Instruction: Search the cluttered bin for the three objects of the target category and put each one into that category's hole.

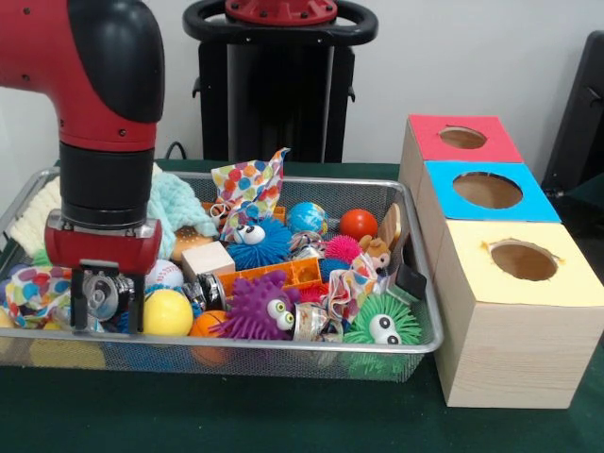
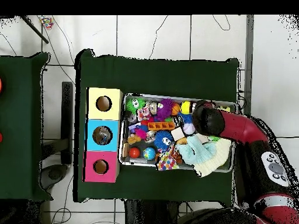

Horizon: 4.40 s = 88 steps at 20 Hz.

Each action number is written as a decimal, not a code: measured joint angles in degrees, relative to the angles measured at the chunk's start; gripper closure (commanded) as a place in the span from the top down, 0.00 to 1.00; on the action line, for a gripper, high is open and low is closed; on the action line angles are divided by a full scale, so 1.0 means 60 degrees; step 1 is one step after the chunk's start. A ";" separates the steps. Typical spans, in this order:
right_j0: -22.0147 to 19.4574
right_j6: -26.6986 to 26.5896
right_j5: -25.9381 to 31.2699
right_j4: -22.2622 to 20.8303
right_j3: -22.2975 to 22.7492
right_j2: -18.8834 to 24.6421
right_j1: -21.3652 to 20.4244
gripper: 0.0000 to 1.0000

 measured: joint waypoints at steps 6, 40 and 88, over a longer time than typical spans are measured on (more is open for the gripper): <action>-0.0723 0.0000 -0.0570 -0.0035 -0.0048 0.0017 0.0719 1.00; -0.1313 -0.0002 -0.1852 -0.0617 0.0199 0.0479 0.0914 0.00; -0.1456 -0.0002 -0.2153 -0.1013 0.0315 0.0620 0.0903 1.00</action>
